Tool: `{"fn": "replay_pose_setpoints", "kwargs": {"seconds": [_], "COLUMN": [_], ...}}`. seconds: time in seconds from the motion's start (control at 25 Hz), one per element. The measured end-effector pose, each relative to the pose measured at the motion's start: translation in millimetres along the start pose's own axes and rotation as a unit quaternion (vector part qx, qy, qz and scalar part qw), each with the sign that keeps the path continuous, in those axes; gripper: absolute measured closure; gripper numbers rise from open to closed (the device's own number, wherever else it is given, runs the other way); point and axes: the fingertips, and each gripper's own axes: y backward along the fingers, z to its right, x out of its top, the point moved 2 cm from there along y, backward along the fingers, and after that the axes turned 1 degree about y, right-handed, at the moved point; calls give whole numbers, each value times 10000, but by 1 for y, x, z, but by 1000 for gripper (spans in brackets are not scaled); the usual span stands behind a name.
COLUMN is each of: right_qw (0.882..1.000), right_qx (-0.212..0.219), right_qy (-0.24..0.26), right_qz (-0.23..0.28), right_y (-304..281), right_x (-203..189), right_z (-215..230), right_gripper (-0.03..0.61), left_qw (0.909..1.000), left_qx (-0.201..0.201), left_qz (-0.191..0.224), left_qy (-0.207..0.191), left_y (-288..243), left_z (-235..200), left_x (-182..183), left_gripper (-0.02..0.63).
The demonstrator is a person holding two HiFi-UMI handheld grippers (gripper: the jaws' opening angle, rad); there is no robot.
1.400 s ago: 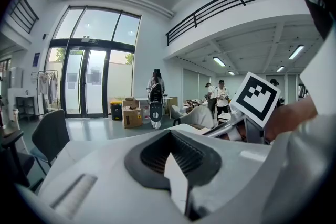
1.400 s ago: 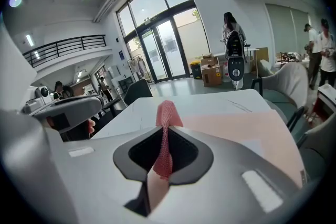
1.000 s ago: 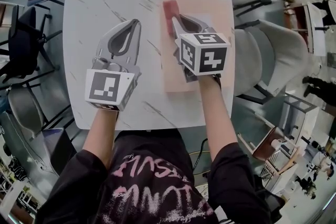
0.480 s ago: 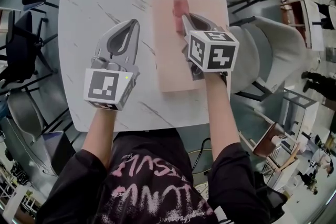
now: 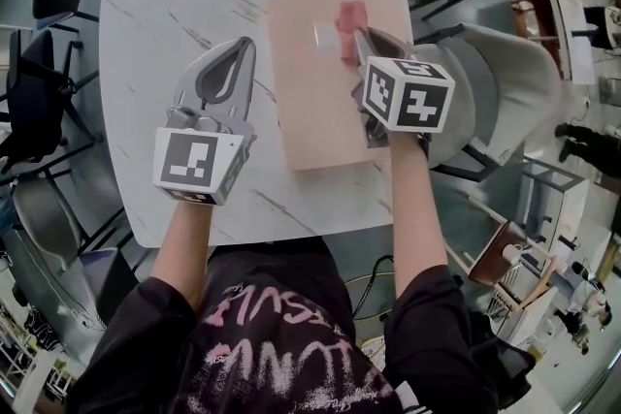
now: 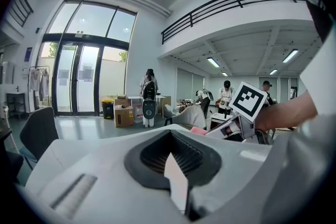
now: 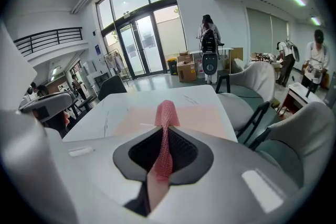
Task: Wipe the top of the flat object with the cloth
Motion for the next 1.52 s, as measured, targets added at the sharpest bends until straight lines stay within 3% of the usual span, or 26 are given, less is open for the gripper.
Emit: {"fn": "replay_pose_setpoints", "kwargs": {"seconds": [0.76, 0.92, 1.12, 1.52], "right_qw": [9980, 9978, 9982, 9992], "right_qx": [-624, -651, -596, -297], "right_qy": [-31, -66, -44, 87], "right_qz": [-54, -43, 10, 267], "right_y": [21, 24, 27, 34], "right_x": [-7, -8, -5, 11], "right_z": [59, 65, 58, 18], "right_gripper": [528, 528, 528, 528], "left_qw": [9998, 9991, 9997, 9997], "left_qx": [-163, -149, -178, -34], "left_qz": [-59, -359, -47, -102], "left_qy": [112, 180, 135, 231], "left_y": [-14, -15, -15, -2], "left_z": [15, 19, 19, 13], "left_x": [0, -6, 0, 1], "left_gripper": [612, 612, 612, 612]}}
